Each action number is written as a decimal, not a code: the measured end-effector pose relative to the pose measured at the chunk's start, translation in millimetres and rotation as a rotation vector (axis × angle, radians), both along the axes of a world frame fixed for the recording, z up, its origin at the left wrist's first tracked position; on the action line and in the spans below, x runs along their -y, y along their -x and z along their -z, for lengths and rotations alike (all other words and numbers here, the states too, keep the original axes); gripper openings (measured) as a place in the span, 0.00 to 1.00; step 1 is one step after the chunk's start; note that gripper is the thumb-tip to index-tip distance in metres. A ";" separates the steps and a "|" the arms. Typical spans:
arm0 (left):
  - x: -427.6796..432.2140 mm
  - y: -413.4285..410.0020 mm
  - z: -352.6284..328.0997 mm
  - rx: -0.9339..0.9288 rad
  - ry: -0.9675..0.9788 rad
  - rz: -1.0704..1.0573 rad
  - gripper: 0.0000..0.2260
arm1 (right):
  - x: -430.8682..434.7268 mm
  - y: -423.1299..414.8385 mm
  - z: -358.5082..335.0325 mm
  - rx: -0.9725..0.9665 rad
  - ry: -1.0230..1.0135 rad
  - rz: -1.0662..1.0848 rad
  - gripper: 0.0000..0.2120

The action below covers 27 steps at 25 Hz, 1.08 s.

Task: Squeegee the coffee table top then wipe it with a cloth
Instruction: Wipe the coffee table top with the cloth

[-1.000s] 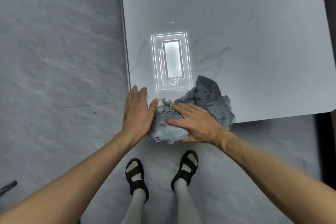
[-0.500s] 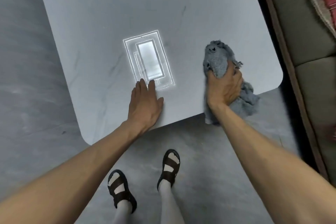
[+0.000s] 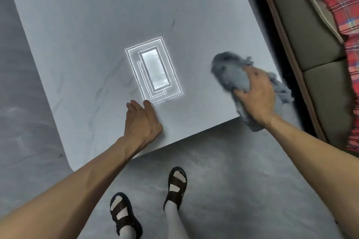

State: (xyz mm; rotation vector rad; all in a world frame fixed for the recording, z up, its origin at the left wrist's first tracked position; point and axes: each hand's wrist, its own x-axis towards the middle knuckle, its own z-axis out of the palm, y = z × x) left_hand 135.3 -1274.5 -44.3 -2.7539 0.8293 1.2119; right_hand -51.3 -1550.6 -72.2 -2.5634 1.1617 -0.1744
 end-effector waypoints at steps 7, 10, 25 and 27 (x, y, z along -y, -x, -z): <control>-29.8 -17.9 -12.9 0.049 0.335 -0.206 0.13 | -102.2 -141.1 1.8 -0.147 -0.014 0.521 0.38; -74.2 -45.4 -14.0 0.163 0.392 -0.445 0.13 | -198.6 -177.2 -0.7 -0.144 -0.013 -0.309 0.39; -206.4 -80.2 -6.4 0.043 0.563 -1.066 0.16 | -264.4 -318.2 4.6 -0.151 0.089 -0.126 0.36; -206.9 -85.5 -10.3 0.051 0.570 -1.120 0.14 | -310.3 -301.5 1.6 -0.169 0.097 -0.771 0.36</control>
